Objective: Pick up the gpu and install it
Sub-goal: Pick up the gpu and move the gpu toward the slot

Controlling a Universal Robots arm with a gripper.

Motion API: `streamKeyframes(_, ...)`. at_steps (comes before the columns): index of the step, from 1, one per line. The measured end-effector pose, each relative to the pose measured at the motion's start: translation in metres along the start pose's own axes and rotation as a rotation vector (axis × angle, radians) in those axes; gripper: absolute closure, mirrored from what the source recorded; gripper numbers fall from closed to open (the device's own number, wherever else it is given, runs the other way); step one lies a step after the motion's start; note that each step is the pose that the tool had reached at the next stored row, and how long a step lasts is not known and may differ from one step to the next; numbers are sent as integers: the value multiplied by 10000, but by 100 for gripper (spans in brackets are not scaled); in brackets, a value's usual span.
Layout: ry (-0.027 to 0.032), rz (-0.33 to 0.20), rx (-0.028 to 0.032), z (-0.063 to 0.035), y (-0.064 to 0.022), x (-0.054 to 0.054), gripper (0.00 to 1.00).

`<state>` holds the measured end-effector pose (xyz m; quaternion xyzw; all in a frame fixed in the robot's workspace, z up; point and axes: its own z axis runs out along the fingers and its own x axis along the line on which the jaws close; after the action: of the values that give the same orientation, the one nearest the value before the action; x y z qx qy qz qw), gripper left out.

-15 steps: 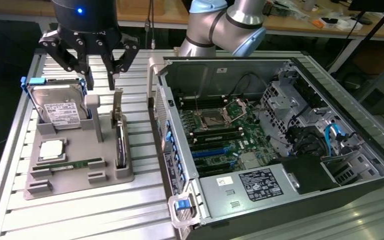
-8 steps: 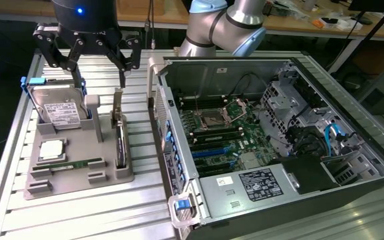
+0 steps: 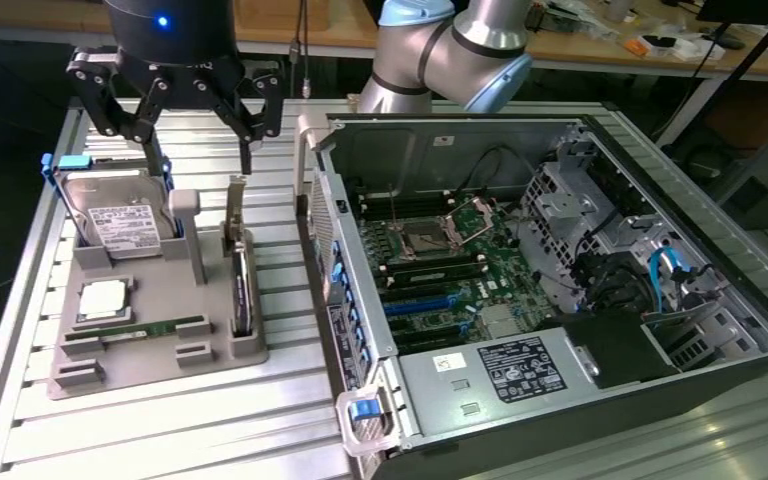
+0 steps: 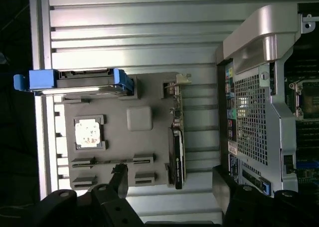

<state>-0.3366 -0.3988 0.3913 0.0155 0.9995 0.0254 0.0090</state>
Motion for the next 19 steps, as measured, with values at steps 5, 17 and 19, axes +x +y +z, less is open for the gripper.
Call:
streamKeyframes(5, 74, -782, -11, 5, 0, -16, 22)
streamKeyframes(17, 76, -791, -12, 185, -13, -14, 22)
streamKeyframes(19, 78, -791, -10, 216, -38, -14, 22)
